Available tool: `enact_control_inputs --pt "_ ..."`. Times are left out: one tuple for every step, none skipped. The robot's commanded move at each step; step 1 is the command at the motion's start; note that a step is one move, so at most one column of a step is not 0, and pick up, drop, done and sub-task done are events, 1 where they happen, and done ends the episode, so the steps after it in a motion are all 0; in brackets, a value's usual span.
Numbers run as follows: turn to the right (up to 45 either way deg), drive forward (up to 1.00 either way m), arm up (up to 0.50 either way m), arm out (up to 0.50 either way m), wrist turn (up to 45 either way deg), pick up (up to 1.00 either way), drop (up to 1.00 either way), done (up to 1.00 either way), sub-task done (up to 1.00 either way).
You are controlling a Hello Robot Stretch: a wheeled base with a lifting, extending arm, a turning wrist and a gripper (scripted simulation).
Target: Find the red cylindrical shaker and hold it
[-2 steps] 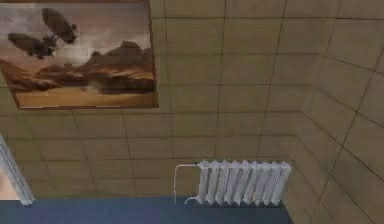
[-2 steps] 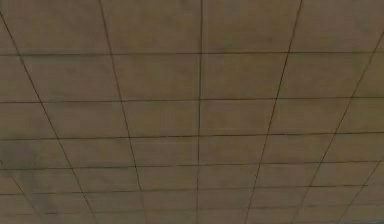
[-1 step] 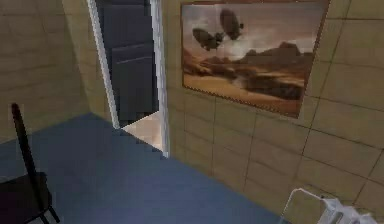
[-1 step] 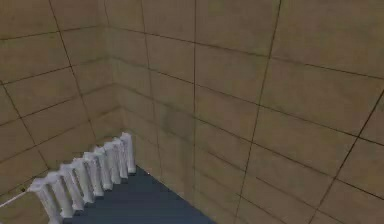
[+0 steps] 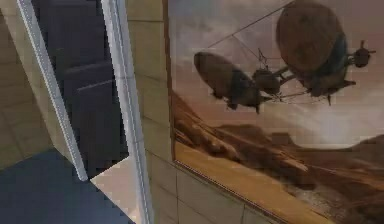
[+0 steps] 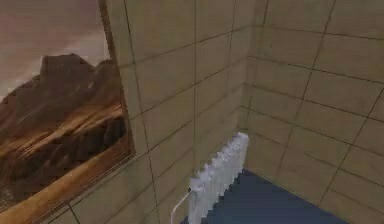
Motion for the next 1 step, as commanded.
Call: enact_control_inputs --pt "-45.0 0.00 0.00 0.00 0.0 0.00 0.00 0.00 0.00"
